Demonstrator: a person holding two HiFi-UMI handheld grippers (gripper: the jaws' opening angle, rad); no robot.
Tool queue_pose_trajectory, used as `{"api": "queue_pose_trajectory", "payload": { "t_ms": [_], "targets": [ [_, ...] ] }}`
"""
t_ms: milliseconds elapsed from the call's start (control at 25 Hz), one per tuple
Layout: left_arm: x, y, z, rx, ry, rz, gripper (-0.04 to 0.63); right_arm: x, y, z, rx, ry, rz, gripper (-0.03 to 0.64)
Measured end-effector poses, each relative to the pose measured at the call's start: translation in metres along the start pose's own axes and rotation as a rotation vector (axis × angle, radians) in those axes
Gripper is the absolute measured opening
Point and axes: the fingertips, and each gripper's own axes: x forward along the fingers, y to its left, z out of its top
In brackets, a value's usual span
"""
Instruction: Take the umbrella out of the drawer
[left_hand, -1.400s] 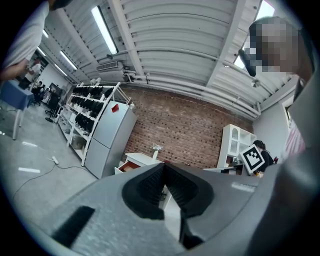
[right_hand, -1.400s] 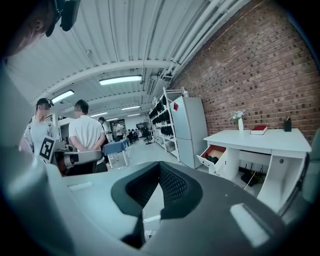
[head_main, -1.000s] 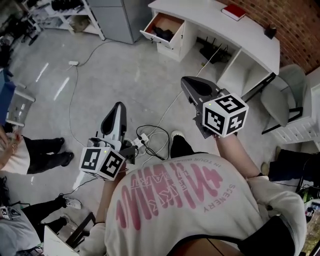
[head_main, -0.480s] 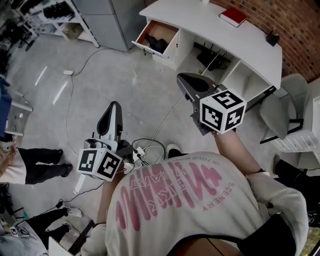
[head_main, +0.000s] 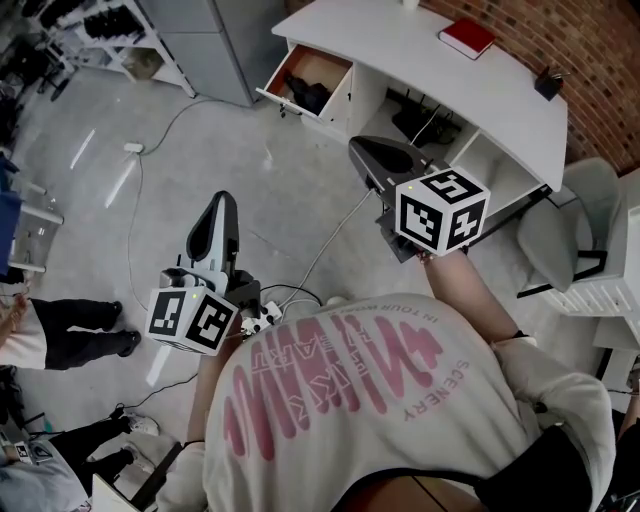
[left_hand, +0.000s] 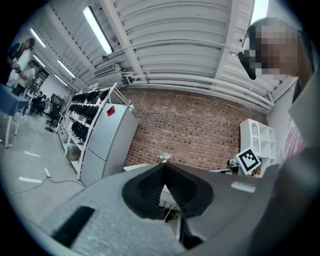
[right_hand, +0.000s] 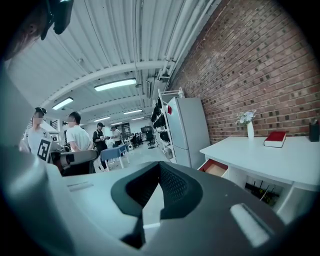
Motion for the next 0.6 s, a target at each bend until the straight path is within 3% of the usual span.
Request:
{"api": "queue_pose_trajectory", "payload": {
  "t_ms": [600],
  "targets": [
    [0.043, -0.008, -0.004, 0.011, -0.017, -0.025, 0.005, 0.0, -0.043, 0.007, 0.002, -0.02, -0.029, 0.011]
  ]
}}
